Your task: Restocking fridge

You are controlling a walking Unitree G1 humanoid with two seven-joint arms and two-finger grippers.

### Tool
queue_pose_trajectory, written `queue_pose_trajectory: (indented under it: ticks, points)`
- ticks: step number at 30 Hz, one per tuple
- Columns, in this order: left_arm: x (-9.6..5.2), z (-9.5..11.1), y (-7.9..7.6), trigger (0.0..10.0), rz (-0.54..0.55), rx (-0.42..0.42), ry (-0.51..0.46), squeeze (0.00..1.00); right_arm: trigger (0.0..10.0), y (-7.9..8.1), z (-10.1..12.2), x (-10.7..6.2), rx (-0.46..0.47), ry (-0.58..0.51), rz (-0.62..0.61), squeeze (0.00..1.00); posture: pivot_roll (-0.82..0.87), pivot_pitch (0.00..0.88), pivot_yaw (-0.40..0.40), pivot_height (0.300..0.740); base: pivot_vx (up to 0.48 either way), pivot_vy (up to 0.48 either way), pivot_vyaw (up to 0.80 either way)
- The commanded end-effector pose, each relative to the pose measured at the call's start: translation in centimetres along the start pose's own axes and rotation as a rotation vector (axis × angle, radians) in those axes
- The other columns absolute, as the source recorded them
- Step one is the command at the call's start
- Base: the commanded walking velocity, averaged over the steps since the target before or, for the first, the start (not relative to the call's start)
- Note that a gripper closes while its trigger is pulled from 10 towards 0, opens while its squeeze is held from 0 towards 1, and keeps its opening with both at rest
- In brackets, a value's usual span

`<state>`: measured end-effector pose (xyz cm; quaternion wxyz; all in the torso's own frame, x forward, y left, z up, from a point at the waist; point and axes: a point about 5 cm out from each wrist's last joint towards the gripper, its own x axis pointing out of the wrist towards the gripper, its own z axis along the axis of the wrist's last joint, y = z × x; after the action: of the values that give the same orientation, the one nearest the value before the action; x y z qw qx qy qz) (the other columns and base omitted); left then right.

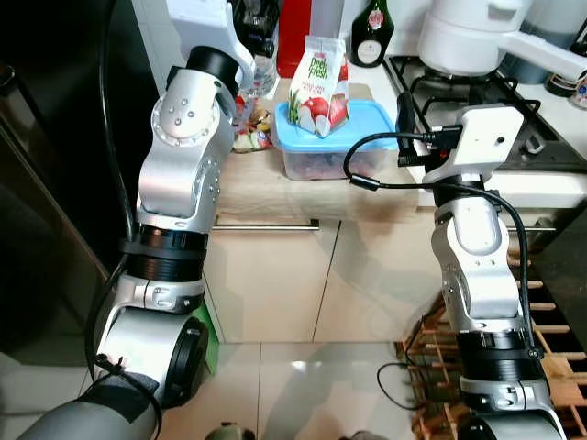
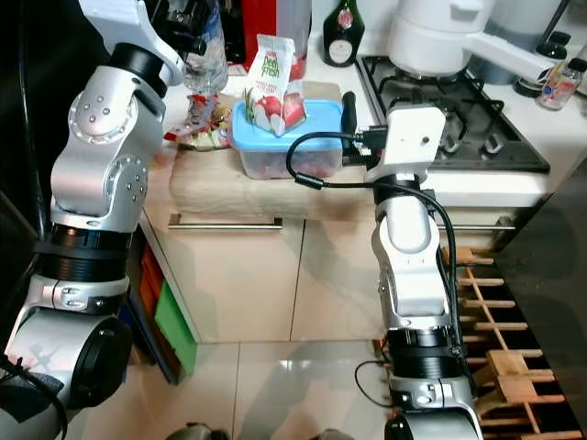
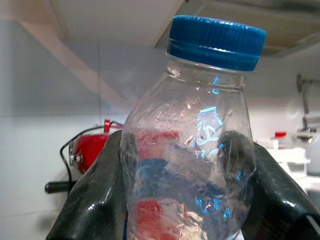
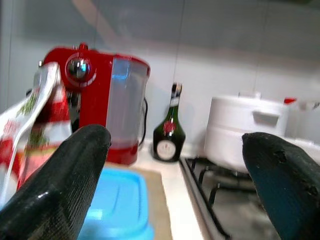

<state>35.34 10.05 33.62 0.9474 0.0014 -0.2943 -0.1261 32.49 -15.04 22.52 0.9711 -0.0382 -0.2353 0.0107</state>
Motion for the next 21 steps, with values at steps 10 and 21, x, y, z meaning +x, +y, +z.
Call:
queue_pose_trajectory:
  ticks: [10,21]
  points:
    - [-0.07,0.43,-0.07,10.0,0.005,0.023,-0.036,0.00,10.0,-0.19,-0.27,0.02,-0.005,0.005,-0.004,0.18,-0.11,0.000,0.005,0.740,-0.309,0.000,0.00]
    - [0.00,0.48,-0.02,10.0,0.008,0.016,-0.038,0.00,10.0,-0.21,-0.34,0.05,-0.005,0.006,-0.005,0.18,-0.11,0.000,0.005,0.740,-0.305,0.000,0.00]
